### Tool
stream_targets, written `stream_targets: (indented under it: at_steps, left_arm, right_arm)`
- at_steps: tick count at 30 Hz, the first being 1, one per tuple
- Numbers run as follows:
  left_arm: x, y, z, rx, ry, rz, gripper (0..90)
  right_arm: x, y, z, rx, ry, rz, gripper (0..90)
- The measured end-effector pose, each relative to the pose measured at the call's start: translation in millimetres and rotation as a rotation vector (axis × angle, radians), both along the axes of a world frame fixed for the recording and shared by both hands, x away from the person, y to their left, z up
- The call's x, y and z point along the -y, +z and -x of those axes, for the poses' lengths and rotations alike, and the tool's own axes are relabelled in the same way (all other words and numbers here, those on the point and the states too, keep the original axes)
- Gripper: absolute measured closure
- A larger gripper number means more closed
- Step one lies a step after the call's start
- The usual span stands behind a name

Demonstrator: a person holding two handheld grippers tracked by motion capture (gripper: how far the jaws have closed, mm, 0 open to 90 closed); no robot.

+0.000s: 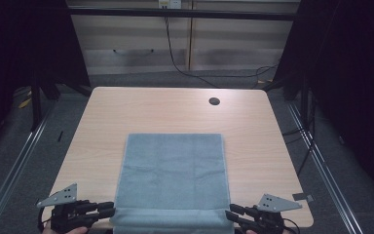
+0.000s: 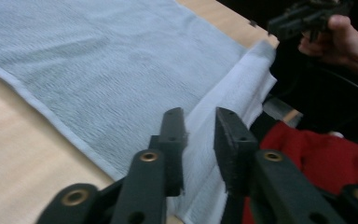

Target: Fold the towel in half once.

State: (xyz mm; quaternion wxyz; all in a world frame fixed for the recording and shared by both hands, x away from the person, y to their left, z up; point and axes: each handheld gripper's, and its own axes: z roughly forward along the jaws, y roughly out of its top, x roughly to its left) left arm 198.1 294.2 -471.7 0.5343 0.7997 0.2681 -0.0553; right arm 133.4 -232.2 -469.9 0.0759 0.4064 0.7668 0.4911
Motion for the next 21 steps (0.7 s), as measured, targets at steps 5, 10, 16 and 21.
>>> stream_targets:
  at_steps: [5,10,16,21]
  left_arm:
    - [7.7,0.0,-9.9,0.012,0.027,-0.03,64.0]
    - [20.1,-13.9,-45.8,-0.04,0.09,-0.127,58.3]
    - [32.2,-24.2,-35.0,-0.073,-0.027,-0.201,64.4]
    - [33.5,-23.6,-17.8,-0.087,-0.107,-0.207,63.9]
  right_arm:
    - [-0.7,5.8,-7.0,0.014,-0.006,-0.011,62.1]
    - [-15.9,-11.2,-49.0,-0.04,0.033,0.045,64.0]
    - [-16.8,-21.2,-47.5,-0.087,0.055,0.092,69.7]
    - [-13.5,-20.4,-28.2,-0.105,0.09,0.083,69.8]
